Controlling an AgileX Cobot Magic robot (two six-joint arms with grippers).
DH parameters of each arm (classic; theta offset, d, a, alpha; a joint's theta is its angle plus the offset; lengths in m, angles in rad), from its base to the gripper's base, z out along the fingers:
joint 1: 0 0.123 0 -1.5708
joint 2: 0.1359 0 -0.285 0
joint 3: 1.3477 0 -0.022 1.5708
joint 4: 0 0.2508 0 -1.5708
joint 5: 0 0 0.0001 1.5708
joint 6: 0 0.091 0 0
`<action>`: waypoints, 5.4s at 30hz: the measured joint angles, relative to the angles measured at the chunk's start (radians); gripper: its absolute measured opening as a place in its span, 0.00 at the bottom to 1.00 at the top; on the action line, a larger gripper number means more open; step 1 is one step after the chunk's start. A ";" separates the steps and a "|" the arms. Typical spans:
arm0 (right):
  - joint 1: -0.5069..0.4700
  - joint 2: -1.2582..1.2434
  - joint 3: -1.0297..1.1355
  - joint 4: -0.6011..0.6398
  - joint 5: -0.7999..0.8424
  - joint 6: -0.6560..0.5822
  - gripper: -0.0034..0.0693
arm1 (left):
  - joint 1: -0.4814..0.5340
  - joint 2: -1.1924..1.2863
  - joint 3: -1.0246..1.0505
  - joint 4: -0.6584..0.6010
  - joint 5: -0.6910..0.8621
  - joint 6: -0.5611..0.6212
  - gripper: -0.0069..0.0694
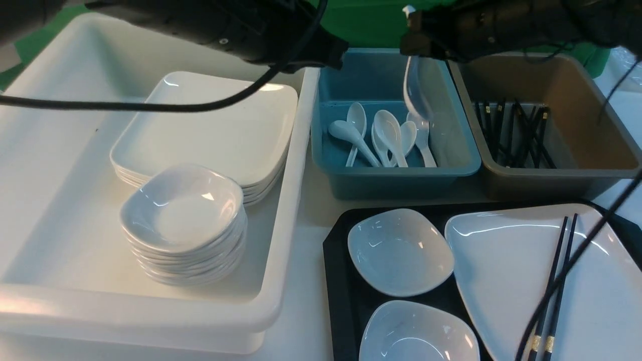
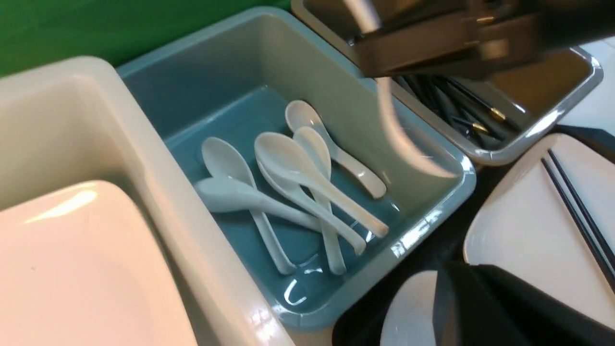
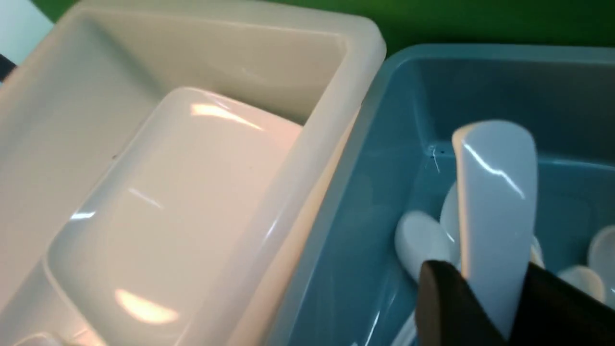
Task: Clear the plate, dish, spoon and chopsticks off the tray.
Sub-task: Use the right arm to put the soup spoon into the small storage box in the middle, then use the right arm to grab a pair of chopsticks from the plate, then use the right arm to put the chopsticks into the small storage box on the right, then use the left arm to grab a small plate from the dinner plate
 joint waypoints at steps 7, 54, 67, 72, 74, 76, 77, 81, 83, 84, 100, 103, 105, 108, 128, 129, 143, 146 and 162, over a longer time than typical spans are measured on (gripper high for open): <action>0.010 0.110 -0.030 -0.009 -0.018 0.018 0.59 | 0.000 0.003 0.003 -0.001 0.046 0.000 0.12; -0.183 -0.240 0.791 -0.639 0.188 0.548 0.85 | -0.442 0.315 0.008 0.014 -0.054 0.130 0.12; -0.188 -0.242 0.787 -0.642 0.206 0.503 0.13 | -0.443 0.315 0.008 0.013 -0.071 0.130 0.12; -0.188 -0.278 0.791 -0.634 0.252 0.497 0.13 | -0.443 0.315 0.008 0.013 -0.071 0.130 0.12; -0.188 -0.317 0.791 -0.634 0.259 0.492 0.13 | -0.443 0.315 0.008 0.013 -0.071 0.126 0.12; -0.188 -0.354 0.791 -0.633 0.263 0.482 0.13 | -0.443 0.315 0.008 0.013 -0.071 0.116 0.12; -0.188 -0.367 0.791 -0.632 0.269 0.477 0.13 | -0.443 0.315 0.008 0.012 -0.071 0.107 0.12; -0.188 -0.390 0.781 -0.626 0.327 0.467 0.13 | -0.443 0.315 0.008 0.012 -0.071 0.085 0.12; -0.188 -0.395 0.766 -0.618 0.356 0.456 0.13 | -0.442 0.315 0.008 0.012 -0.071 0.076 0.12; -0.188 -0.395 0.761 -0.617 0.365 0.451 0.13 | -0.442 0.315 0.008 0.012 -0.071 0.074 0.12; -0.188 -0.501 0.727 -0.447 0.563 0.329 0.13 | -0.442 0.217 0.008 0.015 -0.065 0.049 0.12; -0.188 -0.543 0.708 -0.445 0.581 0.329 0.13 | -0.442 0.190 0.008 0.019 -0.100 0.048 0.12; -0.188 -0.555 0.660 -0.445 0.607 0.329 0.13 | -0.442 0.177 0.008 0.025 -0.147 0.048 0.12; -0.188 -0.540 0.554 -0.444 0.626 0.325 0.13 | -0.440 0.170 0.005 0.041 -0.225 0.039 0.12; -0.302 0.150 -0.412 -0.378 0.694 0.397 0.13 | -0.188 0.168 -0.056 0.050 -0.159 -0.077 0.12; -0.308 0.181 -0.468 -0.376 0.694 0.408 0.13 | -0.185 0.168 -0.056 0.053 -0.150 -0.078 0.12; -0.360 0.438 -0.729 -0.375 0.588 0.534 0.21 | -0.185 0.168 -0.056 0.049 -0.019 -0.078 0.12; -0.360 0.439 -0.729 -0.379 0.590 0.548 0.40 | -0.185 0.168 -0.056 0.049 -0.003 -0.078 0.12; -0.322 0.094 -0.630 -0.334 0.696 0.369 0.10 | -0.187 0.169 -0.061 0.045 0.370 -0.078 0.12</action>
